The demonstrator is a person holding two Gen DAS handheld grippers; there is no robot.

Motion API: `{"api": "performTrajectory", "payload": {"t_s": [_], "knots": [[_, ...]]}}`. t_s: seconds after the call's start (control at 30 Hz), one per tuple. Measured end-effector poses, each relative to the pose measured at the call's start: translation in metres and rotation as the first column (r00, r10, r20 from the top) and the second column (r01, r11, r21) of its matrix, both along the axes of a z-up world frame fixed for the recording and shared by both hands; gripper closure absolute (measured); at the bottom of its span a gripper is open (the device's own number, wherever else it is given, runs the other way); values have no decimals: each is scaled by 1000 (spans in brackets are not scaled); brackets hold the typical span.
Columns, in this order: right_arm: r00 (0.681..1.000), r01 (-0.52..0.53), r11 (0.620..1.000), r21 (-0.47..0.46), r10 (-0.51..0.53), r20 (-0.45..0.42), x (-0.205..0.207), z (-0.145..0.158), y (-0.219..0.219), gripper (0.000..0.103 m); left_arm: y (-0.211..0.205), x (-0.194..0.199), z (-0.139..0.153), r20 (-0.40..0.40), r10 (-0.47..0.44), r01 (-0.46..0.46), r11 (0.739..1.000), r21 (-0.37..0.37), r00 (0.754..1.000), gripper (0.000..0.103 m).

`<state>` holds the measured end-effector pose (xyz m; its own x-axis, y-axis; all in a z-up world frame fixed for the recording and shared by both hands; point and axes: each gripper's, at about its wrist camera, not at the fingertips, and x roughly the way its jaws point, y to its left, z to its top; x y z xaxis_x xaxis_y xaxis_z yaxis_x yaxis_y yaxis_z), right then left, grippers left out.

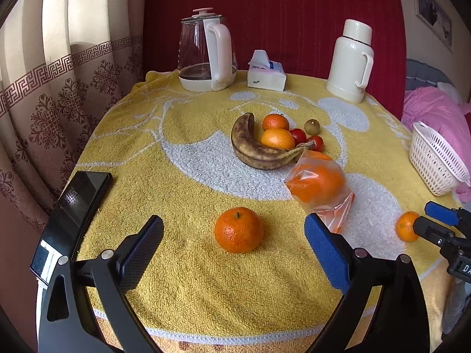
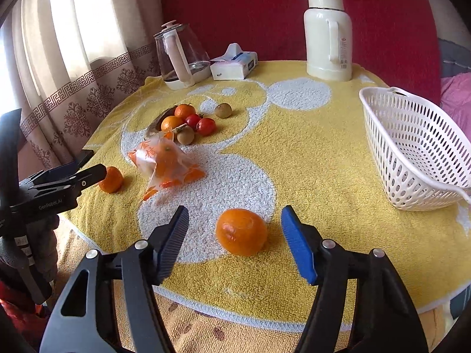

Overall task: Organize fruits
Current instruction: 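Move the right tool to the orange while the left tool approaches the tangerine, then close the right tool on the orange while the left tool grips the tangerine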

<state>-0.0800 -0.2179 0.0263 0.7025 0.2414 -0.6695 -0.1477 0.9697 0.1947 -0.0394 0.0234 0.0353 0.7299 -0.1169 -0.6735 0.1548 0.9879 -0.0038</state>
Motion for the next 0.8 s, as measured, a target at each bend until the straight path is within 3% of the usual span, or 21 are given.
{"api": "performTrajectory", "payload": {"t_s": [0.1,0.27,0.33,0.4,0.53,0.73,0.8], "knots": [[1000,-3,1000,-11,3,-7,1,-1,2,37,2,7,-10,-48,-4,3,1000,-15,999,25],[1000,-12,1000,-23,12,-26,6,-3,5,37,6,16,-17,-91,-10,5,999,-48,996,39],[999,-17,999,-27,17,-31,8,-4,7,37,7,21,-22,-124,-18,11,998,-61,992,56],[999,-22,999,-30,21,-35,8,-5,8,37,8,26,-26,-152,-35,22,996,-88,988,61],[999,-23,999,-30,21,-39,9,-5,8,40,11,22,-22,-125,-37,24,994,-106,991,63],[998,-22,999,-35,20,-61,11,-9,8,45,13,8,-1,-22,-17,15,995,-96,1000,63],[996,-14,999,-46,10,-88,15,-13,8,52,13,5,5,-7,-19,18,995,-101,1000,63]]}}
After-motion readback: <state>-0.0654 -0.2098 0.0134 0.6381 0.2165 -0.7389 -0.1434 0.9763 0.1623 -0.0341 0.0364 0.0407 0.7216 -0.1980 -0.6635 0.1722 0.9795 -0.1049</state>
